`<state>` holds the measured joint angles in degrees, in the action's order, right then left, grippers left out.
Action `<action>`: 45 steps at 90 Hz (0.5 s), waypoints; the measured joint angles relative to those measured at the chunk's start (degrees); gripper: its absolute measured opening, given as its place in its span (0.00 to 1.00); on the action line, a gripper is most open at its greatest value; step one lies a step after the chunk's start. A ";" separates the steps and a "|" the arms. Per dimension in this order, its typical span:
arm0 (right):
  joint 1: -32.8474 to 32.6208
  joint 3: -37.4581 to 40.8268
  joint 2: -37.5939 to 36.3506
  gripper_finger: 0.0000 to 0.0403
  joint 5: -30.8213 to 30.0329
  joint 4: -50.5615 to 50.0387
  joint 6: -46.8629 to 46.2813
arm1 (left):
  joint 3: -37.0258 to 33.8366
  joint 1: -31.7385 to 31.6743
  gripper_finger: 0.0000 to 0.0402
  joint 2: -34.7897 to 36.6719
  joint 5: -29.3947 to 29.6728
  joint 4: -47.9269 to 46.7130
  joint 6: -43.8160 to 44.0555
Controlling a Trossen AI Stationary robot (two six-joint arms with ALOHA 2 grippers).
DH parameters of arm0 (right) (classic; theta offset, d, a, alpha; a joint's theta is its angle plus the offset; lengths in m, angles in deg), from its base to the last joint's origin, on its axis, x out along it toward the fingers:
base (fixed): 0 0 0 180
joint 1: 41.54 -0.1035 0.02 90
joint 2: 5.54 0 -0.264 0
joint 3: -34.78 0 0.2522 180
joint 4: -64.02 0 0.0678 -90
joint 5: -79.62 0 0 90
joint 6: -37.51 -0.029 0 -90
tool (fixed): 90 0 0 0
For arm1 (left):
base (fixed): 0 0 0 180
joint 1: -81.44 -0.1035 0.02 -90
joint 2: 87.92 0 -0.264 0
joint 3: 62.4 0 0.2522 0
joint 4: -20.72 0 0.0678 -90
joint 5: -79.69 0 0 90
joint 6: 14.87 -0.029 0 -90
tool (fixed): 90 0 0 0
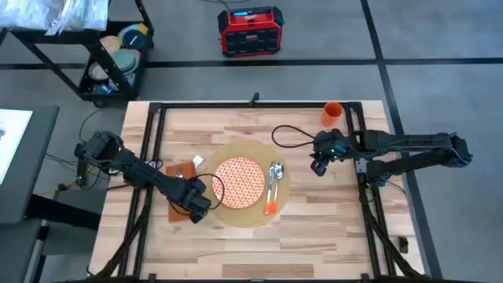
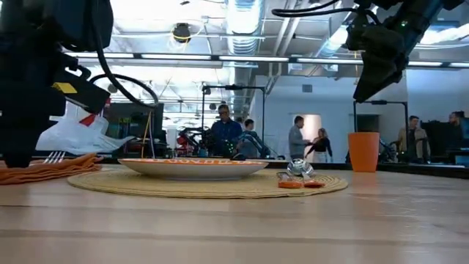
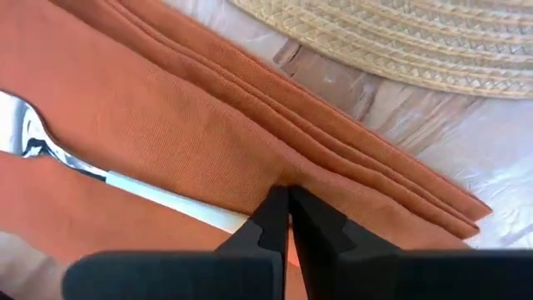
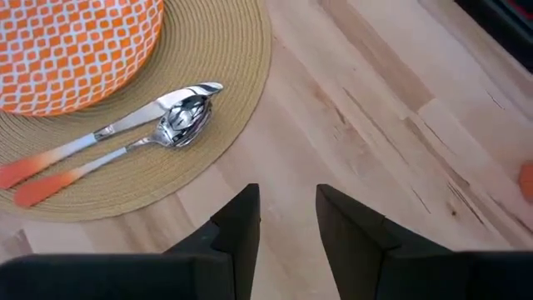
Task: Set table place
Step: Adjust the table napkin
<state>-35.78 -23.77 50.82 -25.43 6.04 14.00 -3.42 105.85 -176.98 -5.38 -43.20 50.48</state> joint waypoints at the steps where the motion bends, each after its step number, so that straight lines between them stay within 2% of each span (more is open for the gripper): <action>1: 0.00 0.00 0.00 0.27 -0.01 0.00 0.01 | 0.00 0.00 0.00 0.00 0.04 0.01 -0.11; 20: 0.00 0.00 0.00 0.27 -0.02 -0.01 0.20 | 2.04 -0.03 0.00 -0.24 1.09 -0.34 0.04; 37: 0.00 0.00 0.00 0.27 0.02 -0.59 0.20 | 10.98 1.96 0.00 0.20 1.34 -1.68 -2.02; 45: 0.00 0.00 0.00 0.27 0.04 -0.89 0.17 | 14.93 2.95 0.00 0.24 3.57 -8.32 0.10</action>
<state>-35.78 -23.77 50.82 -25.39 5.15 14.17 11.51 108.80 -176.74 -1.81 -51.52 50.58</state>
